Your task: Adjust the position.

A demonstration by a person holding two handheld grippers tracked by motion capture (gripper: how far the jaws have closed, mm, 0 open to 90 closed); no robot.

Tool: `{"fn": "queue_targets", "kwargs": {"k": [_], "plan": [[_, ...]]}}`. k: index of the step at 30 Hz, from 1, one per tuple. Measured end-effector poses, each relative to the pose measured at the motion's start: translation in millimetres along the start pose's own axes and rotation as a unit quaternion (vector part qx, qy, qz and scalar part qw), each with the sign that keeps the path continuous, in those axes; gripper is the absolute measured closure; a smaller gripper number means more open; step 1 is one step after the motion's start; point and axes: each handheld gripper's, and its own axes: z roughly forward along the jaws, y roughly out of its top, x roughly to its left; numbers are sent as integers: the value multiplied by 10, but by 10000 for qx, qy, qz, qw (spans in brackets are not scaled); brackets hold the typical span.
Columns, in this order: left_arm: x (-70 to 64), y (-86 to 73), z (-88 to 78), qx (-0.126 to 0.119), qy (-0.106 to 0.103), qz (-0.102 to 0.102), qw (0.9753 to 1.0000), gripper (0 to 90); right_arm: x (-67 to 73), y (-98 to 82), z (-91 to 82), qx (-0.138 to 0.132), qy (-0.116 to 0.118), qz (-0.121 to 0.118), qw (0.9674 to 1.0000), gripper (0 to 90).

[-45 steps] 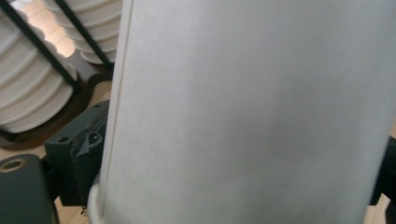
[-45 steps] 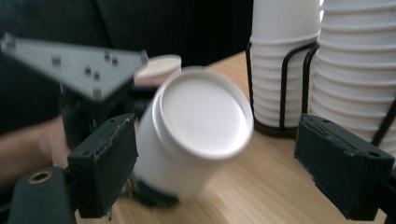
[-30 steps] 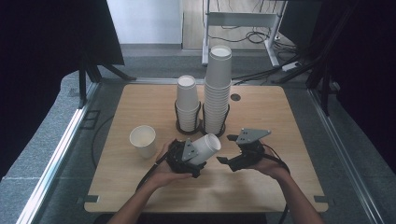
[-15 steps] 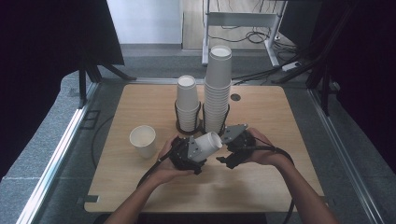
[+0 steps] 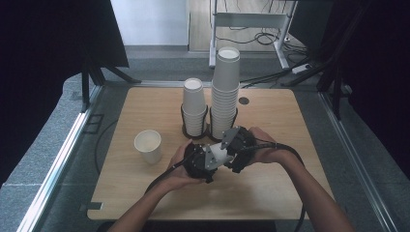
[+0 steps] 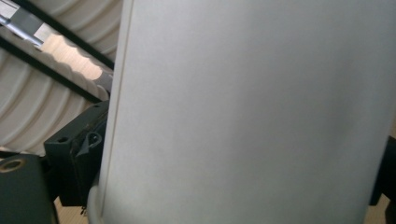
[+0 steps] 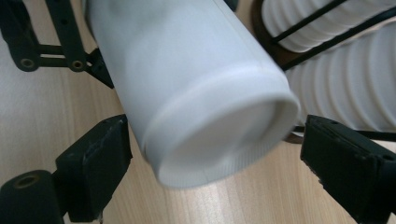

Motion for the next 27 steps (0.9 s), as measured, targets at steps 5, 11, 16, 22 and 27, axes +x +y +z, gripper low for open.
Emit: {"fn": "queue_targets", "kwargs": {"k": [5, 11, 16, 22, 27], "plan": [[-25, 64, 12, 22, -33, 149, 9999, 86, 18, 58, 77, 189, 247, -121, 9994, 97], [-37, 75, 28, 48, -53, 287, 9996, 85, 0, 52, 153, 261, 481, -191, 9983, 155], [-71, 65, 60, 95, 21, 340, 9994, 64, -9, 29, 141, 360, 664, -359, 9965, 209], [-47, 61, 61, -37, -186, 136, 9997, 16, 3, -7, 124, 215, 736, -431, 9961, 232], [-53, 47, 62, -91, -239, 245, 9994, 49, -11, -56, 119, 99, 848, -416, 9955, 232]]}}
